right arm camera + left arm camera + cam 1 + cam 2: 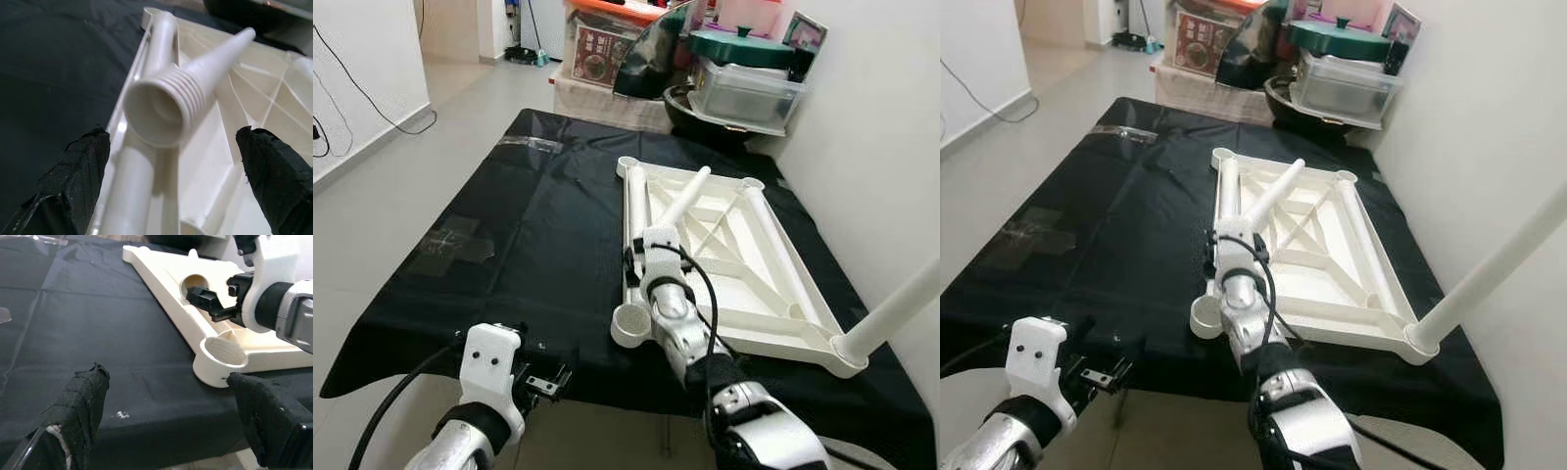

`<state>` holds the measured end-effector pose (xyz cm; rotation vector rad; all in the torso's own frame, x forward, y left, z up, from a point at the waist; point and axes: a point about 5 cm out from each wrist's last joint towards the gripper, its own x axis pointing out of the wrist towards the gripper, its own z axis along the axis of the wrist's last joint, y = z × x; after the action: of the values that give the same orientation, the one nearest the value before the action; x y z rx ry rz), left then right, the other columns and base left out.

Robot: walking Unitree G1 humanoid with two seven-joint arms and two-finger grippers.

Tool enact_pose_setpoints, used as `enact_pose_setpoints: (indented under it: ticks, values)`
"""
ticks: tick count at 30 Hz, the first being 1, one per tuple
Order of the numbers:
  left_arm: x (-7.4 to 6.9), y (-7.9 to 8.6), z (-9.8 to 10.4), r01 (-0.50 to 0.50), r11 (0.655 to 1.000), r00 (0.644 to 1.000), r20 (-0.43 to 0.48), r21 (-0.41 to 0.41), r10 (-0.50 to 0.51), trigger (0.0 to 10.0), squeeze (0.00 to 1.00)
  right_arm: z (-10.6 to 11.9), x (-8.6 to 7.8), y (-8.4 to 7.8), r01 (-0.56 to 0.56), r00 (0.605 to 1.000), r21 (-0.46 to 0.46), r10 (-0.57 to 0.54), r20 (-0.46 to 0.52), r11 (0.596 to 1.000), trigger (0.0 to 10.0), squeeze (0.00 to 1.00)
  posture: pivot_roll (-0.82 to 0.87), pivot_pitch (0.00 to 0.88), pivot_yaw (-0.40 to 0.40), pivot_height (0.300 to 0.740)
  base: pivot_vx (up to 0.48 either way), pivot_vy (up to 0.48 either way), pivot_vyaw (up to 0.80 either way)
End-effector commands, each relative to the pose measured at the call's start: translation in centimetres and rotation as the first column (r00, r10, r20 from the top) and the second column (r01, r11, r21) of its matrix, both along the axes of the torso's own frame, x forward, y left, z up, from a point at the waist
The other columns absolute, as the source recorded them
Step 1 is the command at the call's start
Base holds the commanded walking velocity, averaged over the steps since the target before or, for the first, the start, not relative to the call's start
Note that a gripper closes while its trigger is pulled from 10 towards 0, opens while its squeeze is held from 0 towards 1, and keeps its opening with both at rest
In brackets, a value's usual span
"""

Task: Building children table

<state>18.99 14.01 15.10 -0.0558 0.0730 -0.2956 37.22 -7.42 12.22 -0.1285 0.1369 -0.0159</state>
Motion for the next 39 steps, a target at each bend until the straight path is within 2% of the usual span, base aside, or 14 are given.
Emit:
enact_pose_setpoints:
  ticks: [1, 10, 18, 27, 32, 39]
  values:
    - [-0.4, -0.4, 0.0, 0.031, 0.999, 0.999, -0.021, 0.016, -0.031, 10.0, 0.0, 0.6, 0.2, -0.6, 0.029, 0.999, -0.006, -0.029, 0.015, 1.0, 10.0, 0.0, 0.15, 0.07, -0.138, 0.74, 0.0, 0.0, 0.0]
    - [-1.0, -0.5, 0.2, 0.052, 0.998, 0.998, -0.04, 0.026, -0.051, 10.0, 0.0, 1.3, -0.2, 0.1, 0.031, 0.999, 0.002, -0.031, 0.045, 1.0, 10.0, 0.0, 0.15, 0.111, -0.113, 0.74, 0.0, 0.0, 0.0]
    - [-1.2, -0.7, 0.3, 0.066, 0.998, 0.997, -0.052, 0.024, -0.064, 10.0, 0.0, 1.8, -0.2, -0.1, 0.058, 0.996, 0.005, -0.058, 0.067, 0.998, 10.0, 0.0, 0.14, 0.138, -0.107, 0.74, 0.0, 0.0, 0.0]
    - [-2.1, -1.3, 0.4, 0.069, 0.998, 0.995, -0.076, 0.007, -0.069, 10.0, 0.0, 3.3, -0.2, 0.7, 0.051, 0.993, 0.016, -0.052, 0.11, 0.999, 10.0, 0.0, 0.13, 0.176, -0.116, 0.74, 0.0, 0.0, 0.0]
    - [-2.5, -1.5, 0.3, 0.064, 0.998, 0.994, -0.091, -0.006, -0.064, 10.0, 0.0, 3.8, 0.0, 1.8, 0.019, 0.993, 0.022, -0.021, 0.113, 1.0, 10.0, 0.0, 0.13, 0.202, -0.13, 0.74, 0.0, 0.0, 0.0]
    - [-3.0, -1.6, 0.4, 0.051, 0.999, 0.993, -0.103, -0.015, -0.052, 10.0, 0.0, 4.1, 0.1, 1.9, 0.026, 0.993, 0.023, -0.028, 0.114, 0.999, 10.0, 0.0, 0.13, 0.225, -0.145, 0.74, 0.0, 0.0, 0.0]
